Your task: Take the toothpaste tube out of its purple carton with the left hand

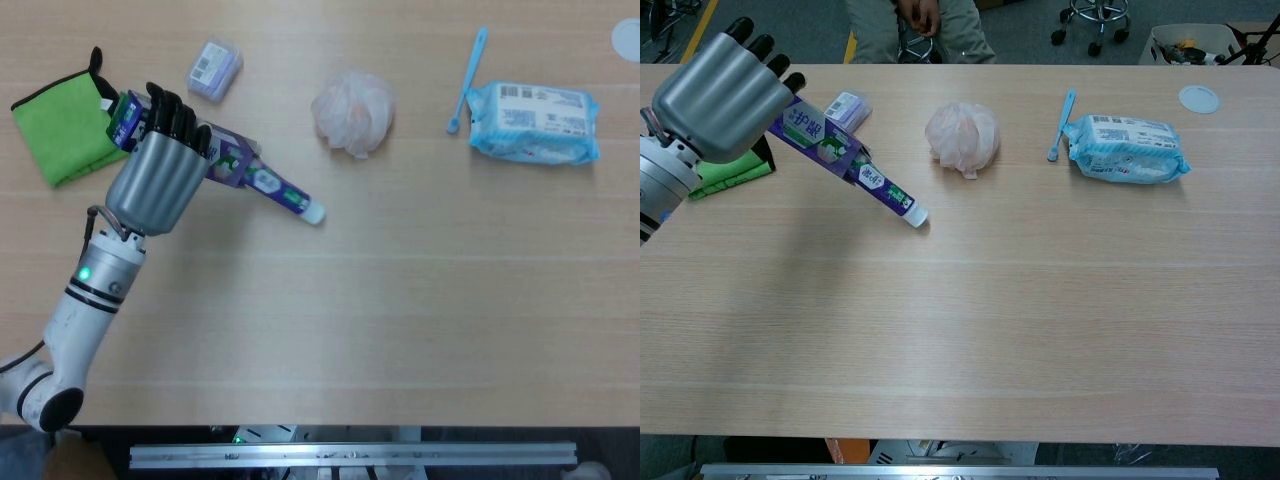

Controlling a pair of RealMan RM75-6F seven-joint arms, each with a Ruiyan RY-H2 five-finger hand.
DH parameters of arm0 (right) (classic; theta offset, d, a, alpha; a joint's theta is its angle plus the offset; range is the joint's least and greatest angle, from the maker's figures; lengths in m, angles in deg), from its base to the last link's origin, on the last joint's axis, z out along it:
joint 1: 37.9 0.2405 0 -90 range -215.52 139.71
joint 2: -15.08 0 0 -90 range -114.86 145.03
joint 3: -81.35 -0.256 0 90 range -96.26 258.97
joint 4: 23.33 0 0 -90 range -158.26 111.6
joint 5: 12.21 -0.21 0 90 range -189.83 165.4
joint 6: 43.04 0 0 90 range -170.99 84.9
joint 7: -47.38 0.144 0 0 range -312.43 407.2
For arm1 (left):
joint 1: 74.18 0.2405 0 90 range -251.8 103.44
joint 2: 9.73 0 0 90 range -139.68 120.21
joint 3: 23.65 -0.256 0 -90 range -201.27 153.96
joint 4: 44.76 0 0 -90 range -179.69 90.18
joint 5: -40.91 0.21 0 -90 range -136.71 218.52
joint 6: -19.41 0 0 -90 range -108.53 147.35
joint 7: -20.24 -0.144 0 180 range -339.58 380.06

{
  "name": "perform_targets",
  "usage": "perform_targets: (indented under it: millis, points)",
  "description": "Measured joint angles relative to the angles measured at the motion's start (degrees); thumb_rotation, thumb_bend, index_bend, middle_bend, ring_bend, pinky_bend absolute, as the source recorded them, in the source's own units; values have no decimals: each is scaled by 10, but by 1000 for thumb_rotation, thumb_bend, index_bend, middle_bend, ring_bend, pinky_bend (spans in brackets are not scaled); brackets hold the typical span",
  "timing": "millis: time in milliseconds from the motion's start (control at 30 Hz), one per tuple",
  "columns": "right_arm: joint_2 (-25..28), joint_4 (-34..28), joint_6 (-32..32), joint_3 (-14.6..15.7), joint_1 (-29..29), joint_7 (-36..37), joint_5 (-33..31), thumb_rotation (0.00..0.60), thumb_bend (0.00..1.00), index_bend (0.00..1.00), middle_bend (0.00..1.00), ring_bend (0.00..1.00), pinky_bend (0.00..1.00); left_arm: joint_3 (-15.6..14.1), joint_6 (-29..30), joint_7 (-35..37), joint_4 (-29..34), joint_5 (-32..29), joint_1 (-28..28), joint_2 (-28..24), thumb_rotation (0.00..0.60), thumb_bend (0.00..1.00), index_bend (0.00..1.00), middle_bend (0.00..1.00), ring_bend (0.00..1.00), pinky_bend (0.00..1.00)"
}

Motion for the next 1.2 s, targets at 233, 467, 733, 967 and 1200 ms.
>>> perform_targets:
  millis: [233, 467, 733, 967, 1200]
  points:
    - [-1, -1, -2, 0, 1, -2, 0, 600, 280, 416, 425, 429, 488, 11, -15, 14, 3, -15, -6, -13, 600, 277, 414, 459, 276, 252]
    - [-2, -1, -6, 1, 3, -4, -2, 600, 280, 416, 425, 429, 487, -7, -49, 64, 18, -20, -7, -25, 600, 277, 415, 461, 276, 252]
    - [-4, 2, -8, 1, 3, -4, -4, 600, 279, 416, 425, 429, 487, -38, -131, 187, 50, -27, -16, -49, 600, 276, 421, 464, 276, 256]
    - [-4, 4, -8, 1, 1, -3, -8, 600, 280, 416, 424, 429, 487, -45, -188, 316, 66, -37, -30, -60, 600, 276, 422, 462, 276, 256]
    - [-4, 7, -7, 2, -2, 1, -12, 600, 280, 416, 425, 429, 487, -37, -228, 449, 56, -52, -41, -51, 600, 276, 419, 454, 275, 256]
